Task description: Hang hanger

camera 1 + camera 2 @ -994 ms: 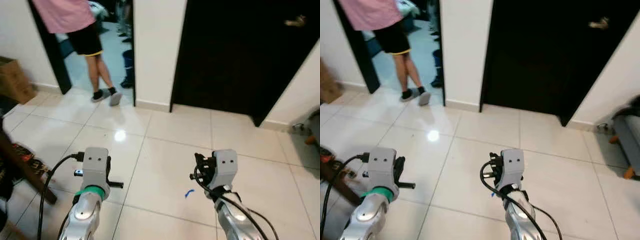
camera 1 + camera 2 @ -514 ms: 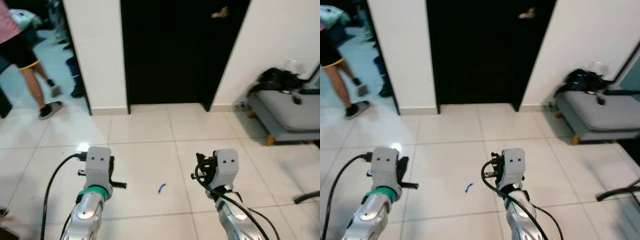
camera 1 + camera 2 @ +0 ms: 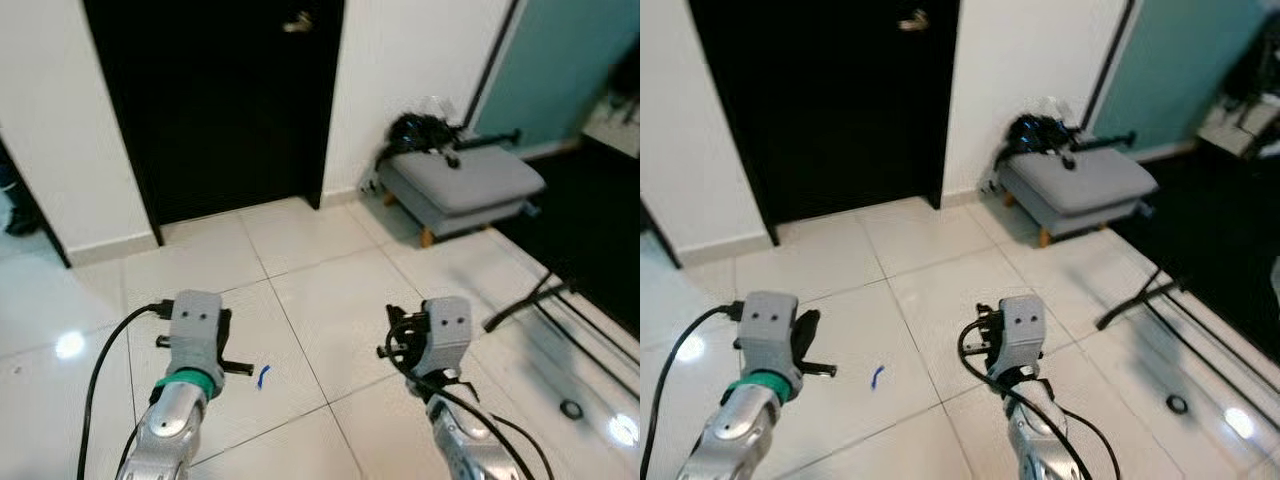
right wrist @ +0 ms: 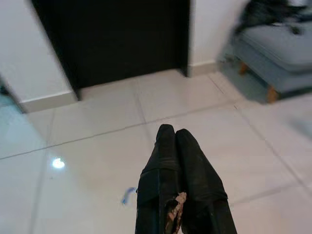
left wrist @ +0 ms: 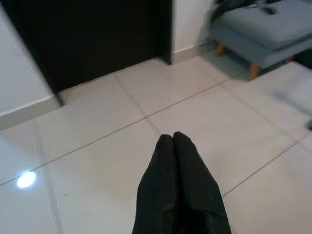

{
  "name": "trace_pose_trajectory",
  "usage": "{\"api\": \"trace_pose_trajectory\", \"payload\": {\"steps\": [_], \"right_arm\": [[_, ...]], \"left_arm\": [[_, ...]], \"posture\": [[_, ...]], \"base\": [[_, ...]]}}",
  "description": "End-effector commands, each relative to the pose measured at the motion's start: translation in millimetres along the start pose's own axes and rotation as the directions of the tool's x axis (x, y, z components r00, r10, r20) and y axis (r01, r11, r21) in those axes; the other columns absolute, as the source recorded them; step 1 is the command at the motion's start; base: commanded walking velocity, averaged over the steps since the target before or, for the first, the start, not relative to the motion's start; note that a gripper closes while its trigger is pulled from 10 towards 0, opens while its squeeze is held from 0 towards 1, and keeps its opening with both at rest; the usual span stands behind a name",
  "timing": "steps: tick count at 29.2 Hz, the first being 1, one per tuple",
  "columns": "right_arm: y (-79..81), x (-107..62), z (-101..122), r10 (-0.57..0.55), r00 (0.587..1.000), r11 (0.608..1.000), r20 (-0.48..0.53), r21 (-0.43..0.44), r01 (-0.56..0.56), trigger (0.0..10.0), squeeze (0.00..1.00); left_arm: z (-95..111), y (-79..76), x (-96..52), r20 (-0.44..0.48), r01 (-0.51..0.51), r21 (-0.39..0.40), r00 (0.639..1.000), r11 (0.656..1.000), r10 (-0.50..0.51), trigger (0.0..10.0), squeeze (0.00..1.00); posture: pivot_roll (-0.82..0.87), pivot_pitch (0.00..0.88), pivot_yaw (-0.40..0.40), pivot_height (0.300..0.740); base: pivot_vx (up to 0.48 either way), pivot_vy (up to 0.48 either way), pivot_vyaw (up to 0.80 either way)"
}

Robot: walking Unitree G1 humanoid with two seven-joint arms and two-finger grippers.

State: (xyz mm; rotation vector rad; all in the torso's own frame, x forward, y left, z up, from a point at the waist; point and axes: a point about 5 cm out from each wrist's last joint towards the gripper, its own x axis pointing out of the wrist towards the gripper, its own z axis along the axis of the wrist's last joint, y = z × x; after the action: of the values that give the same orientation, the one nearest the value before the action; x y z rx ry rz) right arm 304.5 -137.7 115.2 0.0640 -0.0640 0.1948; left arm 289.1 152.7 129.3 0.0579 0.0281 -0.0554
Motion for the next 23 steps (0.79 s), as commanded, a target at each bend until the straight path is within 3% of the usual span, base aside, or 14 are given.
{"api": "trace_pose_trajectory", "payload": {"steps": [1,23], "right_arm": [[-4.2,-1.9,-2.6,-0.016,1.000,1.000,-0.012,0.011,0.016,10.0,0.00],[-2.0,-0.8,-0.7,0.003,1.000,1.000,-0.001,0.012,-0.003,10.0,0.00]], "left_arm": [[-3.6,-3.6,-1.3,-0.014,0.012,-0.003,1.000,1.000,-0.012,10.0,0.00],[2.8,-8.2,2.5,0.022,0.042,0.027,0.999,0.999,-0.042,10.0,0.00]], "posture": [[-0.02,0.085,0.037,0.740],[-0.02,0.088,0.038,0.740]], "base": [[0.000,0.000,-0.80],[0.000,0.000,-0.80]]}}
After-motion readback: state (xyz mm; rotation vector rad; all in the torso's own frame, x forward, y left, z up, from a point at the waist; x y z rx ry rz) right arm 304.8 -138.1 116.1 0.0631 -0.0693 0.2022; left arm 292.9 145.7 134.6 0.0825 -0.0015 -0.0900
